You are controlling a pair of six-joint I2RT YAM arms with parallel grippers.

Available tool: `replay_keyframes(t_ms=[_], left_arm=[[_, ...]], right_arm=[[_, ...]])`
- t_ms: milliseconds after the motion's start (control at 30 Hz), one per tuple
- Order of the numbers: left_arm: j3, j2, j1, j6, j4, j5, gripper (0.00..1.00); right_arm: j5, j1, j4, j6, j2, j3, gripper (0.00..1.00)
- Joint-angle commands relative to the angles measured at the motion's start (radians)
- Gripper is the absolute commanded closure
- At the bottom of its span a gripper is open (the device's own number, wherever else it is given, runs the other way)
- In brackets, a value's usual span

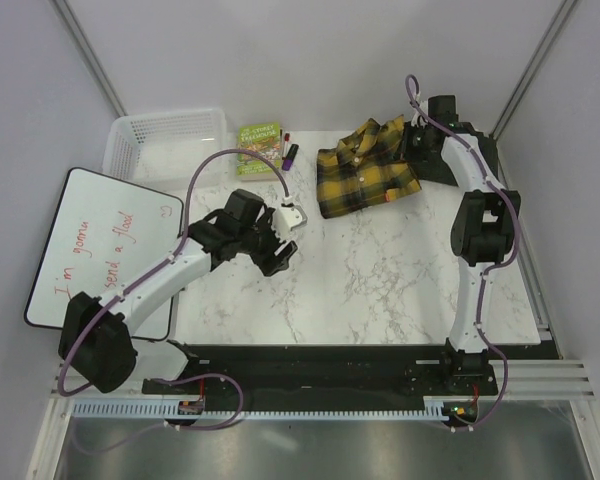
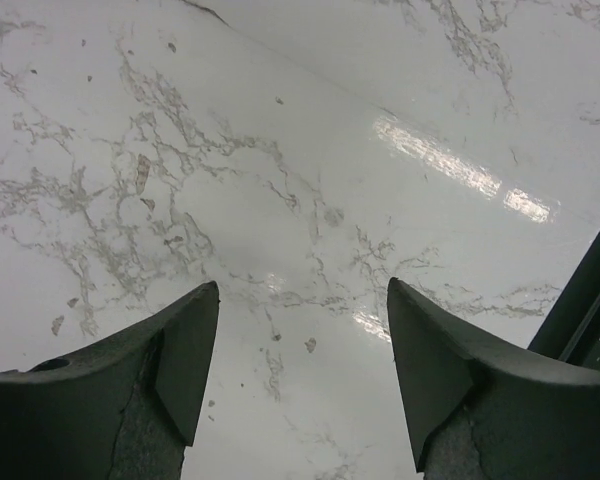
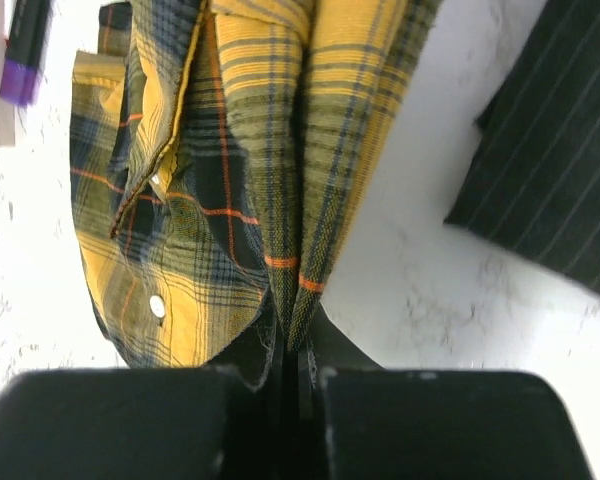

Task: Fold and stack the long sleeve shirts
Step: Neatly place the folded shirt to the corner

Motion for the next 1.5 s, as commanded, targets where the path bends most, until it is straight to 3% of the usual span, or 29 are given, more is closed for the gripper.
replay_keyframes(t_ms=[0,167,200,233,767,1467], left_arm=[[-0.054,-0.083,0.004,-0.052,-0.016,0.002,0.25],[-0.091,-0.123,0.005,-0.071,-0.016,-0.035,0.18],[-0.097,-0.129,0.005,-0.072,-0.022,-0.035,0.02],[-0.100,-0.132,0.005,-0.077,-0.026,-0.033,0.01],[-0.117,-0.150,0.005,-0.076,-0.033,-0.035,0.01],[-0.123,-0.141,0.005,-0.056,-0.032,-0.047,0.01]], right_arm=[[0.032,0.004,0.018,-0.021,0.044,0.164,1.00],[0.063,0.001,0.084,0.001,0.027,0.227,1.00],[0.069,0.000,0.092,-0.001,0.021,0.231,1.00],[0.073,-0.001,0.095,-0.011,0.024,0.242,1.00],[0.164,-0.068,0.069,-0.211,-0.011,0.360,1.00],[0.188,-0.099,0.075,-0.208,-0.088,0.394,1.00]])
